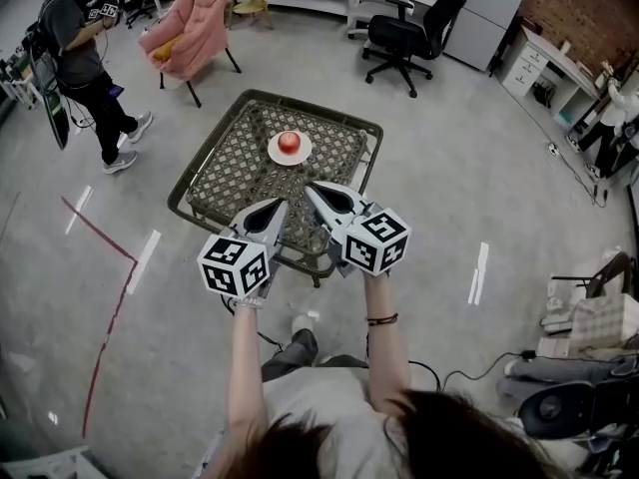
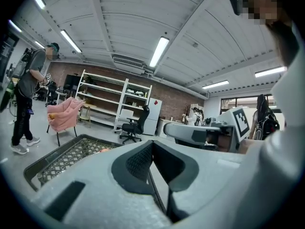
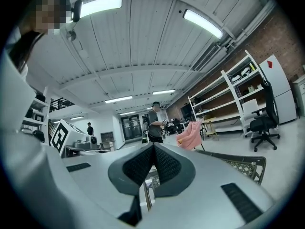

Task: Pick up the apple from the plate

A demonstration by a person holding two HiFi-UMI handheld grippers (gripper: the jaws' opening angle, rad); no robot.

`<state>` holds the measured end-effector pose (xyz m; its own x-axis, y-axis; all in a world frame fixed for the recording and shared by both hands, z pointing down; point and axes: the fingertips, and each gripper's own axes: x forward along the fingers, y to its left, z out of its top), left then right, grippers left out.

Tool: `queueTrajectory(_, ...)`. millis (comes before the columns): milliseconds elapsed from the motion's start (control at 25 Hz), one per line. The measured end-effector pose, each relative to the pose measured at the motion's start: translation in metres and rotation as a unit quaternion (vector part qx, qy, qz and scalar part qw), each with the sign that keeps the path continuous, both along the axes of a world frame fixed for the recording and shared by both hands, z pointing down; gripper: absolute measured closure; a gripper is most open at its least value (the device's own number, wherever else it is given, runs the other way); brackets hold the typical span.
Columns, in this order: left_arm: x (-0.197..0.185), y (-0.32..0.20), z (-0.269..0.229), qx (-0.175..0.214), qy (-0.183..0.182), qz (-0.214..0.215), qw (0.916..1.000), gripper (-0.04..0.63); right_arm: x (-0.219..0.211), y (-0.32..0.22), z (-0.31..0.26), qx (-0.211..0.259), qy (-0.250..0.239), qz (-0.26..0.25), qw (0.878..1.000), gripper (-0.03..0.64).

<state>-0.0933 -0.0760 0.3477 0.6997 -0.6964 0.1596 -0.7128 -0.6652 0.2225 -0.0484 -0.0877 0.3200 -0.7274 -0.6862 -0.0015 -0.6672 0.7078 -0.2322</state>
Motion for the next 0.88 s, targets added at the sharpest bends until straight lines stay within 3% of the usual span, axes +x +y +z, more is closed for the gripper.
queueTrajectory(880, -0.013, -0.059, 0.014, -0.003, 0.012, 0.037, 0.9992, 0.584, -0.005, -0.048, 0.019, -0.007, 0.008, 0.047, 0.999, 0.607)
